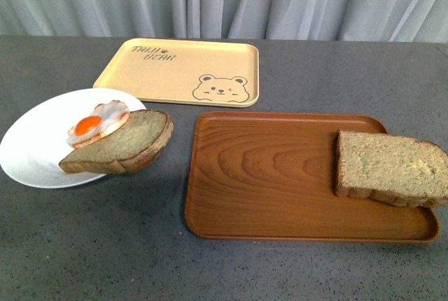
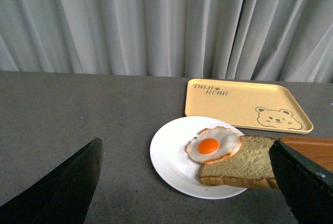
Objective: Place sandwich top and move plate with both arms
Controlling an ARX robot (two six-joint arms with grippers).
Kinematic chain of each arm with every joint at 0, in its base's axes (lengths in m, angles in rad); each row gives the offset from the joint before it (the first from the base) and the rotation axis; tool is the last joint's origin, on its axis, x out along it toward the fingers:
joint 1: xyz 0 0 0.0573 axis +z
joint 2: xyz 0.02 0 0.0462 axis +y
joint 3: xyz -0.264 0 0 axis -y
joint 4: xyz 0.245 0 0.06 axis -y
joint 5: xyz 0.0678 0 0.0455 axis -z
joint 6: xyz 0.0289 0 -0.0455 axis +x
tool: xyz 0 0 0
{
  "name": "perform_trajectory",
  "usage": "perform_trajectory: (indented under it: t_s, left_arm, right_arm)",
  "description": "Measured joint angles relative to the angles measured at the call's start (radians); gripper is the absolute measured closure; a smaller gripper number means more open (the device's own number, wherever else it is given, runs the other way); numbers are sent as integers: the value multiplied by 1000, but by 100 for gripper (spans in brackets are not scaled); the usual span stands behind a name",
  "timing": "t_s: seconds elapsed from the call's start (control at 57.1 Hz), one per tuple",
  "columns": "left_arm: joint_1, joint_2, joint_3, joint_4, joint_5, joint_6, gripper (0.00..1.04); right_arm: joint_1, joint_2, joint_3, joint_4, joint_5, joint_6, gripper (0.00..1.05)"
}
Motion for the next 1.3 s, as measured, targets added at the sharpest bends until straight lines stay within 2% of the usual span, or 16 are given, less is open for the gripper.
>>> perform_trajectory:
  t_s: [0.859,0.911,0.964,0.999,1.034,1.051,1.087,1.174,1.227,1.297]
  left_arm:
    - [0,0,0,0,0,0,9]
    - [0,0,0,0,0,0,9]
    - [0,0,0,0,0,0,9]
    - [0,0,0,0,1,0,9]
    - [0,0,0,0,1,0,9]
    - [0,0,0,0,0,0,9]
    - [0,0,0,0,0,0,9]
    - [0,0,0,0,0,0,9]
    - [0,0,0,0,0,0,9]
    - [0,0,0,0,0,0,9]
  right_arm:
    - [0,0,0,0,0,0,9]
    - [-5,33,22,-62,27,28,9]
    - [-53,155,84,-185,3,75,9]
    - [-108,254,111,-192,-32,97,9]
    - [-199,396,139,-146,-95,112,9]
    - [-209,413,142,-138,-103,112,9]
    - [-290,532,163,-71,-159,114,9]
    - [-427,769,210,65,-253,118,9]
    - [-480,906,237,132,-312,128,9]
    - [-499,1049,267,198,-352,137,9]
